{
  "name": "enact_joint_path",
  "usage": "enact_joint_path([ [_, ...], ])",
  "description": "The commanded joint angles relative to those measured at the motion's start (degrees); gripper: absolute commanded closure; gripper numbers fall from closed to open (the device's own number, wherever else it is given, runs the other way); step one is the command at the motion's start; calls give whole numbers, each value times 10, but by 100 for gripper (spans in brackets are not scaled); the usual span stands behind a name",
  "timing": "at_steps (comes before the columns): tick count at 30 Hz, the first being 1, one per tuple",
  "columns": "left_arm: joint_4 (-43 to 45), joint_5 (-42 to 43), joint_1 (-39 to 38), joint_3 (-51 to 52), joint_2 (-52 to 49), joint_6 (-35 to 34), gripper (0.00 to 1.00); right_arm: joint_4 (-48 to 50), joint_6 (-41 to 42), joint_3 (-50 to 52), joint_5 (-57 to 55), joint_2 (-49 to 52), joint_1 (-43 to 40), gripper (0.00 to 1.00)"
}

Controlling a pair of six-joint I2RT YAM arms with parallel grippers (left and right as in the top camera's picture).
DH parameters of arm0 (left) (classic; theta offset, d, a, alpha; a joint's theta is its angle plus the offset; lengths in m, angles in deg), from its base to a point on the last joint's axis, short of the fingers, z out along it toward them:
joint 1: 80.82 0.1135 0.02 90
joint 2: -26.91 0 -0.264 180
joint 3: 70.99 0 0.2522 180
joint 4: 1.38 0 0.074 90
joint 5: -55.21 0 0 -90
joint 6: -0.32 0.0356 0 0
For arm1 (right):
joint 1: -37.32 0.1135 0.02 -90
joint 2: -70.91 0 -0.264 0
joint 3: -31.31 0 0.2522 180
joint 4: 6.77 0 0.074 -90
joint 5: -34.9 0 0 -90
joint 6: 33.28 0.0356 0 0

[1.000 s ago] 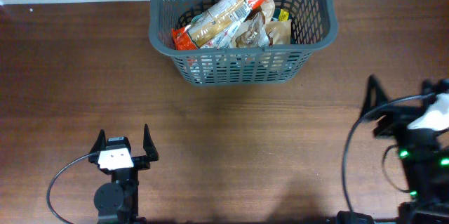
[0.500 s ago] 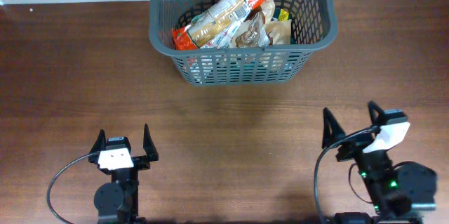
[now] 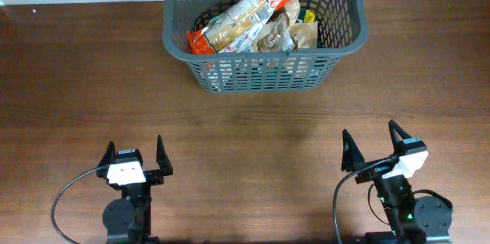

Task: Pack container

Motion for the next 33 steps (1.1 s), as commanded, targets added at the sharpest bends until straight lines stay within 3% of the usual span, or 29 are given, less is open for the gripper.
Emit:
enact_joint_path([
  [1, 0, 6, -2, 4, 5, -8, 1, 5, 2, 8, -4, -16, 6, 1],
  [22, 0, 6, -2, 4, 5, -8, 1, 40, 2, 51, -26, -57, 6, 1],
  [30, 0, 6, -2, 4, 5, -8, 1, 239, 2, 145, -25, -57, 6, 1],
  [33, 0, 6, -2, 4, 5, -8, 1, 246, 2, 145, -27, -57, 6, 1],
])
